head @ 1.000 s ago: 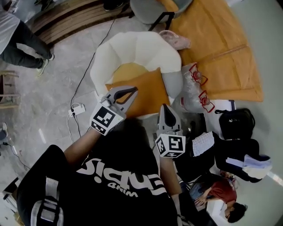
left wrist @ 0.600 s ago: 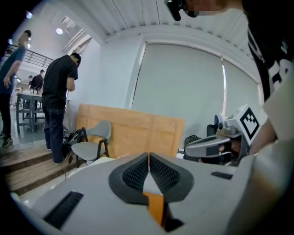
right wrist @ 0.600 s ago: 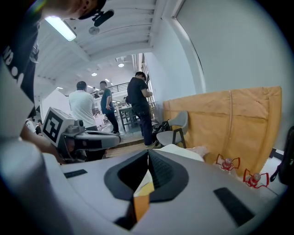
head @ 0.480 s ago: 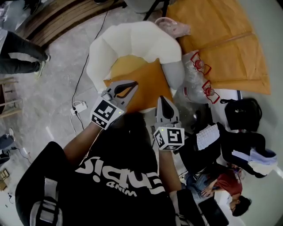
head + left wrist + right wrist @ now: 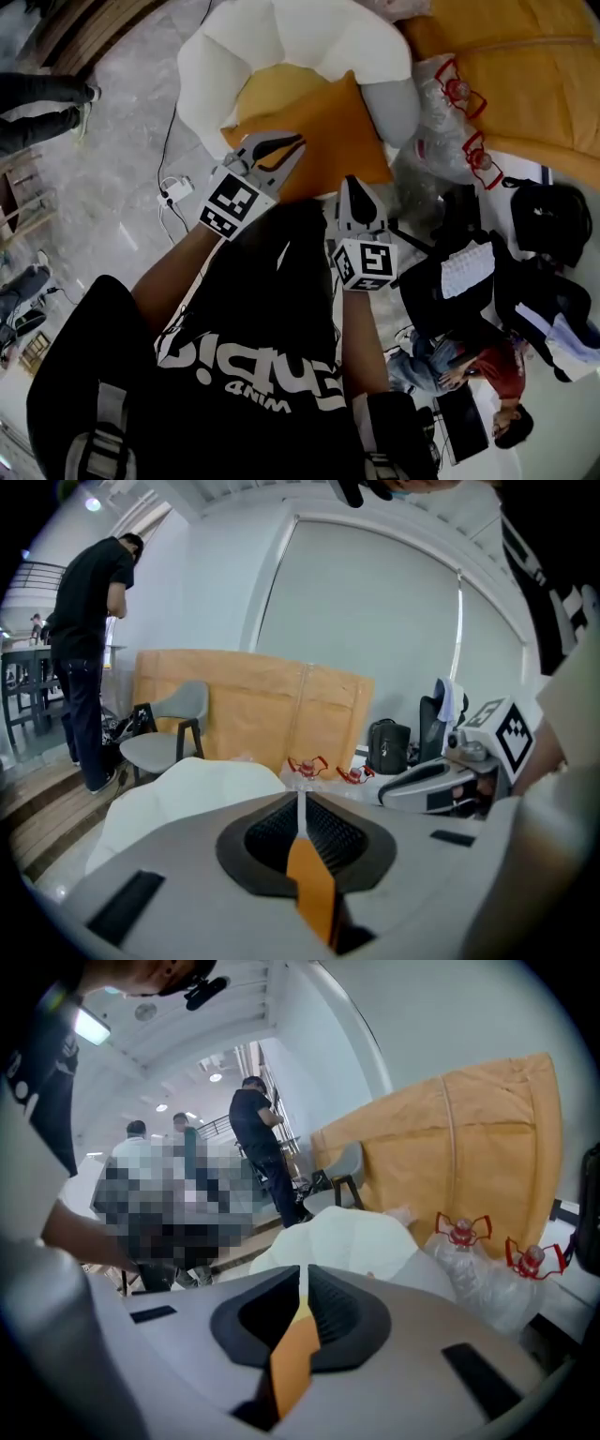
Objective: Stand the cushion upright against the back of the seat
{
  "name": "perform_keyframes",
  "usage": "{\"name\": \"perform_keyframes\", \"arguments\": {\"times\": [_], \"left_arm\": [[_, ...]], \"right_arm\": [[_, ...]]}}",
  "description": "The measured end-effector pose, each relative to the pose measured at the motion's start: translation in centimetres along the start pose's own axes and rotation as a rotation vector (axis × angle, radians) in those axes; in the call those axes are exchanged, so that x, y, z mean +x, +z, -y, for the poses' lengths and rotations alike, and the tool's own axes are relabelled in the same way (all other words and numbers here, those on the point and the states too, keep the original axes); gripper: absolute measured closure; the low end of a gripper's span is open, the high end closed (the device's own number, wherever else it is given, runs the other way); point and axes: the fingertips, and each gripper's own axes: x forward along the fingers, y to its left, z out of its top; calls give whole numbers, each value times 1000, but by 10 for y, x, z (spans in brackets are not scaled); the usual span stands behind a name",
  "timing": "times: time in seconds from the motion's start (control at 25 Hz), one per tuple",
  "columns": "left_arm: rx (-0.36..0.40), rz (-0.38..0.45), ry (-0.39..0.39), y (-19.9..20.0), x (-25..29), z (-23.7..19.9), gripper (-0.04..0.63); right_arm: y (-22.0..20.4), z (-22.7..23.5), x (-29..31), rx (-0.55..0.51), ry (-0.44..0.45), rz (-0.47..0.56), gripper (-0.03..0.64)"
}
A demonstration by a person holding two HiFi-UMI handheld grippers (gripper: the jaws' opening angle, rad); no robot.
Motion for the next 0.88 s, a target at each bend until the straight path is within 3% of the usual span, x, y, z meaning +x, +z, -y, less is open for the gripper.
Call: {"name": "perform_keyframes", "arguments": {"times": [0.2, 0.32, 0.52, 0.72, 0.88], "left_arm": [[-17, -92, -5, -59, 51, -22, 575], [-25, -161, -29, -104, 83, -30, 502], [-2, -280, -38, -184, 140, -37, 463], [25, -356, -10, -243, 192, -57, 425], [31, -433, 28, -283, 224, -75, 408]], "right_arm": [[-63, 43, 41, 98, -48, -59, 590], [-114, 73, 67, 158, -109, -121, 477], [-210, 117, 102, 282, -244, -246, 429], [-292, 143, 125, 300, -351, -378, 414], [-331, 159, 142, 315, -385, -444, 405]]}}
